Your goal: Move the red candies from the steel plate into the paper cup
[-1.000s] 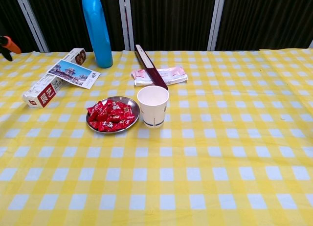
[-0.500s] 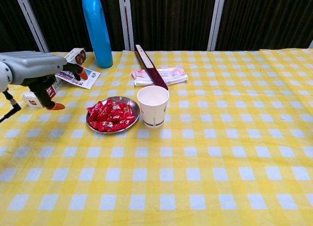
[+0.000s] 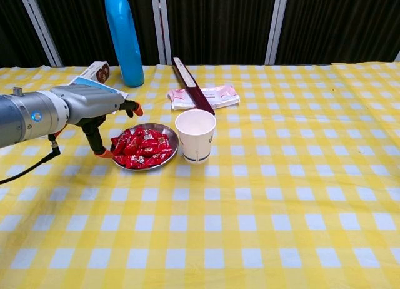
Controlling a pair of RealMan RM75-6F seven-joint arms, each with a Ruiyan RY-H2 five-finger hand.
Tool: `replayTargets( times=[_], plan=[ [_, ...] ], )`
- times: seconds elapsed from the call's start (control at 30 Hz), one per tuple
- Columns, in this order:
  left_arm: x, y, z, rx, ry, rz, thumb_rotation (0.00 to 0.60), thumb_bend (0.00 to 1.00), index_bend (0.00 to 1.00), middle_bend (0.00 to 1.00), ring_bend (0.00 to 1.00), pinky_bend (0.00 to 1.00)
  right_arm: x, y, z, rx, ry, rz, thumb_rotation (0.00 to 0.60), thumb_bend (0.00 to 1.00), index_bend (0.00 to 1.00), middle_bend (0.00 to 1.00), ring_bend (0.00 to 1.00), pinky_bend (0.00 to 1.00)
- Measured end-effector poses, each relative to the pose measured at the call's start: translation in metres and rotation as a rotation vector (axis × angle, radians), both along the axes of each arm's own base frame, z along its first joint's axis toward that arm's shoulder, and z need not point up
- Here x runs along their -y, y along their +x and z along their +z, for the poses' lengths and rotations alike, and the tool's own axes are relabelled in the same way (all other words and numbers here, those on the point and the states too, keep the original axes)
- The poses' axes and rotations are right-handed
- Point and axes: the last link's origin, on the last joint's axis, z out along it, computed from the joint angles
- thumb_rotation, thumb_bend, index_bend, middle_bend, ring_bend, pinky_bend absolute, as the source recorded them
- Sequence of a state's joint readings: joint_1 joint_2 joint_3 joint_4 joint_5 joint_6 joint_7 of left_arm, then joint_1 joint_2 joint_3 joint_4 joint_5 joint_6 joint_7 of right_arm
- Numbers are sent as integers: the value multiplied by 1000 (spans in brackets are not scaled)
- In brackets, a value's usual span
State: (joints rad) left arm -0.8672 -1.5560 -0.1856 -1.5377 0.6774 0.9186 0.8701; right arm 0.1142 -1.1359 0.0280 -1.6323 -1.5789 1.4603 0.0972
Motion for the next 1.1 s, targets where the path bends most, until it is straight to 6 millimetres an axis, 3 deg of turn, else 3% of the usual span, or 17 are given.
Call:
replayTargets(
  times=[0.57, 0.87, 1.1],
  plan=[
    [-6, 16, -26, -14, -24, -12, 600, 232, 245, 251, 815, 914, 1, 0, 1, 15, -3, -5, 600, 387, 0, 0, 0, 0],
    [-10, 15, -34, -26, -17, 1, 600, 308, 345, 360, 822, 922, 1, 0, 2, 18, -2, -8, 600, 387, 0, 0, 0, 0],
    [-15, 16, -39, -24, -7, -2, 600, 371, 465, 523, 834, 931, 1, 0, 1, 20, -2, -11, 600, 388, 0, 0, 0, 0]
  ],
)
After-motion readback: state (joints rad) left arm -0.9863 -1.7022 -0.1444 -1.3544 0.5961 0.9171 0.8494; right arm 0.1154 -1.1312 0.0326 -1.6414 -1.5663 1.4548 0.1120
